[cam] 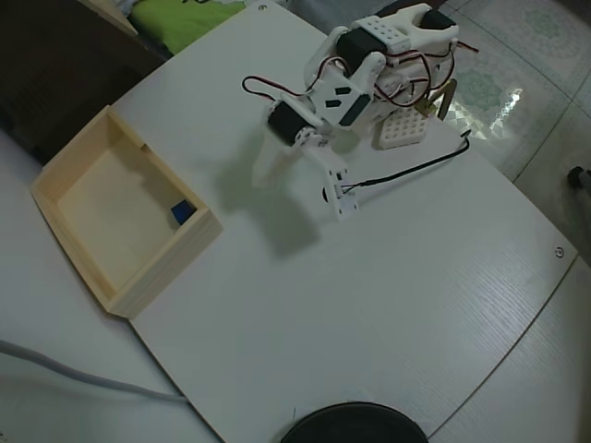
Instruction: Pick up the small blue cube and put it into the box
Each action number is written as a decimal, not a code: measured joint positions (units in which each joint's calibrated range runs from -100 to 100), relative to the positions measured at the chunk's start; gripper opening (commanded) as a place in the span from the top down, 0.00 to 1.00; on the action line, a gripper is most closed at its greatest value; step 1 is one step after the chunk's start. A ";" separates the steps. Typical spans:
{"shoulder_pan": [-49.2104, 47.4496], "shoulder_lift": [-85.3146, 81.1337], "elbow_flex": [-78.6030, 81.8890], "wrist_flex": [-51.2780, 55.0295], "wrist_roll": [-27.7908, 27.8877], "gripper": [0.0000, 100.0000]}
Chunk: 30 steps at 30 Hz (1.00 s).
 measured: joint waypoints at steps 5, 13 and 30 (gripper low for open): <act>0.07 0.00 0.00 0.34 0.00 0.96; 0.15 0.00 0.00 0.34 0.00 0.96; 0.15 0.00 0.00 0.43 0.00 0.96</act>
